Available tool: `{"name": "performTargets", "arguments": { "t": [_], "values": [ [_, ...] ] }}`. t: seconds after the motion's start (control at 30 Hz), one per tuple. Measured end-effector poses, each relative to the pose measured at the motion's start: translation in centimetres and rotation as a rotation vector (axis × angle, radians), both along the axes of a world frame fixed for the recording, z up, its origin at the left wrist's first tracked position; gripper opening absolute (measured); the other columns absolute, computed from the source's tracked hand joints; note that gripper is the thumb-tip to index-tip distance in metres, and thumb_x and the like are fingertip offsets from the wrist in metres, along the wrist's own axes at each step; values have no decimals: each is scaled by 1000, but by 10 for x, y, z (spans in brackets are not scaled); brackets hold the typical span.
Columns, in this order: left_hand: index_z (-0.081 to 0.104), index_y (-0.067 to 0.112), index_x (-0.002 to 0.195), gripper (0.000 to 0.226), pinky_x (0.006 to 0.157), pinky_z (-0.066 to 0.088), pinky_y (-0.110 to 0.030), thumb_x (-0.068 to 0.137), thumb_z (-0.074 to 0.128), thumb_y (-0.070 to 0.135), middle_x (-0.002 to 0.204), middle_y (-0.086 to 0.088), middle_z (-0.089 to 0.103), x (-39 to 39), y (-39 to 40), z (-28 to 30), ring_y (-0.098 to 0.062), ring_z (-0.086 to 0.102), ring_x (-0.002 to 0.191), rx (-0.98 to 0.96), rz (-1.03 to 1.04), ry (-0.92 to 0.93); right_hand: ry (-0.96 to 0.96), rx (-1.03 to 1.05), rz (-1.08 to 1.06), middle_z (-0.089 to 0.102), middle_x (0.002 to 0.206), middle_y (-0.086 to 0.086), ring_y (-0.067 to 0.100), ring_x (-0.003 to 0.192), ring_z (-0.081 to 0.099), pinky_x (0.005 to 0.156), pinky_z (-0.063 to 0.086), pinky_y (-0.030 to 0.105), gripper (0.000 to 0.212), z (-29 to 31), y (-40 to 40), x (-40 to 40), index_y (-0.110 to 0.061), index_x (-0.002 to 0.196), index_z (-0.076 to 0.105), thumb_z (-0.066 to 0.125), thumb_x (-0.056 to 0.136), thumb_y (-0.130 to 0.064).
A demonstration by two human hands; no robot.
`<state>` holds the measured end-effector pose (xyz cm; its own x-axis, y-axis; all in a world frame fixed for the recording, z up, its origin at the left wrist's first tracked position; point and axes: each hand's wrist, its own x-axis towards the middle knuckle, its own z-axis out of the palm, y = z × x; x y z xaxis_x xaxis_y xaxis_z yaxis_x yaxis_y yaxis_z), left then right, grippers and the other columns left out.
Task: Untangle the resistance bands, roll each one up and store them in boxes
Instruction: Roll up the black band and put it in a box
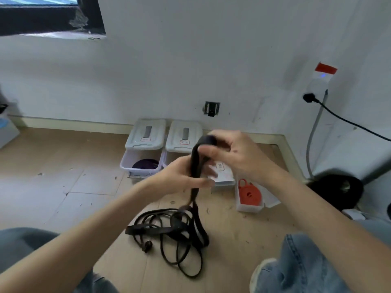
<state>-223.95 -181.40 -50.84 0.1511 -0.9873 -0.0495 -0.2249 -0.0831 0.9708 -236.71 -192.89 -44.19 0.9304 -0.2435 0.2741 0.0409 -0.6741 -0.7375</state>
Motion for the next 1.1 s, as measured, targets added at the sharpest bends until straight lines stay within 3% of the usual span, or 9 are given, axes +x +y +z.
{"name": "performTargets", "arguments": {
  "t": [0.07, 0.17, 0.3, 0.37, 0.5, 0.67, 0.77, 0.93, 1.1],
  "values": [
    [65, 24, 85, 16, 79, 49, -22, 82, 67, 7, 77, 8, 69, -11, 1, -14, -3, 65, 81, 30, 76, -82, -167, 229, -51, 70, 82, 4, 18, 78, 69, 69, 56, 29, 31, 8, -1, -3, -3, 94, 65, 58, 85, -32],
    [59, 25, 82, 16, 80, 48, -24, 90, 57, 12, 76, 8, 64, -3, 5, -23, -5, 63, 77, 130, 100, -380, -257, 367, -147, 69, 79, -3, 8, 75, 68, 67, 52, 17, 23, 9, -6, -7, -5, 94, 65, 58, 87, -26],
    [55, 34, 79, 24, 59, 46, -15, 84, 63, 12, 64, 11, 59, 31, 9, 17, -1, 58, 59, -258, 453, -339, -27, 447, -313, 69, 83, 7, 11, 70, 70, 63, 55, 20, 14, 6, -27, -16, -5, 97, 63, 59, 90, -16],
    [52, 33, 78, 22, 56, 41, -13, 80, 65, 15, 64, 11, 55, 43, 14, 29, -5, 55, 62, -332, 452, -420, 235, 495, -282, 68, 97, 6, 13, 76, 71, 62, 56, 22, 35, 4, -33, -23, -10, 112, 56, 68, 82, -24],
    [51, 28, 79, 22, 58, 39, -12, 80, 68, 15, 65, 21, 47, 22, 21, 1, 1, 53, 64, 61, 89, -897, 467, 58, -176, 47, 123, -17, 3, 109, 52, 77, 39, 13, 87, -9, -21, -16, -35, 137, 33, 77, 65, -50],
    [58, 24, 80, 19, 54, 37, -9, 70, 70, 13, 67, 17, 54, 8, 12, 7, 4, 52, 60, -158, 184, -760, 530, 156, 66, 58, 114, -16, 0, 106, 53, 84, 40, 13, 48, -40, 12, 3, -31, 114, 52, 75, 73, -42],
    [51, 32, 69, 31, 53, 37, -5, 70, 69, 7, 60, 16, 53, 9, 15, 11, 10, 53, 61, -174, 293, -663, 413, 178, -67, 62, 89, -11, 3, 83, 59, 72, 46, 16, 26, -40, 12, 9, -27, 96, 58, 74, 75, -29],
    [61, 23, 73, 27, 53, 38, -6, 73, 65, -3, 58, 14, 56, 26, 20, 25, 6, 50, 54, -167, 442, -364, 683, -119, -63, 55, 70, -9, 1, 57, 51, 49, 36, 9, 17, -22, -14, -5, -24, 76, 54, 70, 79, -20],
    [52, 32, 105, 40, 72, 49, -14, 74, 77, 23, 92, 9, 63, 26, 28, 19, -3, 62, 87, 259, -109, -261, 390, 76, -108, 61, 76, 5, 17, 71, 59, 67, 48, 28, 10, -7, -18, -7, -14, 84, 65, 70, 77, -10]
  ]
}}
